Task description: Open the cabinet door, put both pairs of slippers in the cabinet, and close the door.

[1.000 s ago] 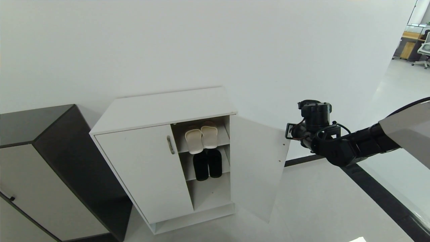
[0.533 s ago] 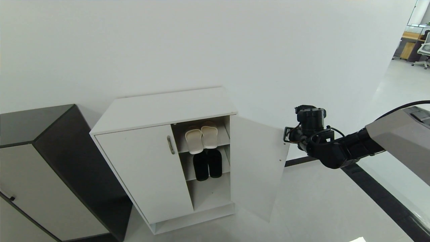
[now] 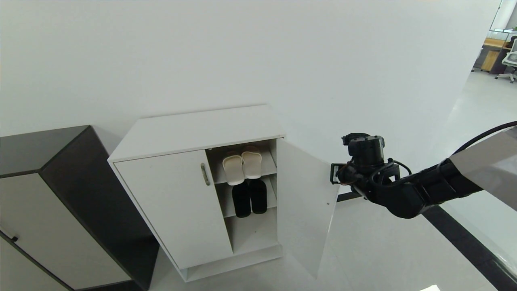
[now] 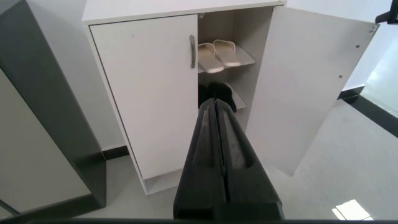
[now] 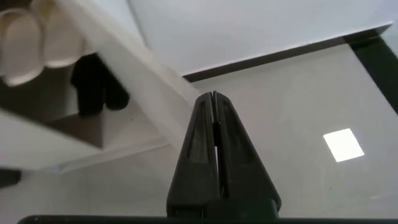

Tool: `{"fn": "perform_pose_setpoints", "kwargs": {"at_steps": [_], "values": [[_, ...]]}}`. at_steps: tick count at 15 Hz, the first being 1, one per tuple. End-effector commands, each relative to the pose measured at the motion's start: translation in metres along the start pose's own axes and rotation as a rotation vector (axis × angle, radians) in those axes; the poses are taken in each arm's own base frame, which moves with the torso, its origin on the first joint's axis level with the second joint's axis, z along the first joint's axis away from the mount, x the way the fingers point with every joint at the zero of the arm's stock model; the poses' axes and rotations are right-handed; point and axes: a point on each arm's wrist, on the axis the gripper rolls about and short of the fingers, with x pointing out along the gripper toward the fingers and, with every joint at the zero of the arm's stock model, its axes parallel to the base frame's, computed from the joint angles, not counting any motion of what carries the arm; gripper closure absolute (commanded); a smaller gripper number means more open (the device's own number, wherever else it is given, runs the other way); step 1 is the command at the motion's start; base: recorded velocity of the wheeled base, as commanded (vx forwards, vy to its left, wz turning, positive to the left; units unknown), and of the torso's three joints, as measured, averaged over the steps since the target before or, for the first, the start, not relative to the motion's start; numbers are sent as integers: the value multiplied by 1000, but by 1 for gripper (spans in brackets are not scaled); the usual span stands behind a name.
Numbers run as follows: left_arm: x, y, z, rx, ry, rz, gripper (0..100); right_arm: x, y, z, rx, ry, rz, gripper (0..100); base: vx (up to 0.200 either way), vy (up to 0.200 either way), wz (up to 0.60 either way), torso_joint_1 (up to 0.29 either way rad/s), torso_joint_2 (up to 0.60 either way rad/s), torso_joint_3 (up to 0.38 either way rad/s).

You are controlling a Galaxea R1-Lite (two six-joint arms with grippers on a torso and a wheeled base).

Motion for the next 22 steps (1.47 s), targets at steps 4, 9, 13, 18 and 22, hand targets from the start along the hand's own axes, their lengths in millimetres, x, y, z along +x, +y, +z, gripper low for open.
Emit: {"fn": "perform_pose_setpoints", "kwargs": {"at_steps": [4,9,13,18,22], "values": [[0,0,0,0,0,1,100,-54,21,5,-33,-11,106,100,0,0,0,0,0,0],[0,0,0,0,0,-1,100,-38,21,-17,-42,73,196,100,0,0,0,0,0,0],[0,0,0,0,0,1,100,-18,37,-46,-45,53,228,100,0,0,0,0,0,0],[0,0,0,0,0,-1,100,-49,31,-29,-35,9,325,100,0,0,0,0,0,0],[0,0,0,0,1,-1,100,-83,22,-5,-77,-60,351,100,0,0,0,0,0,0]]}}
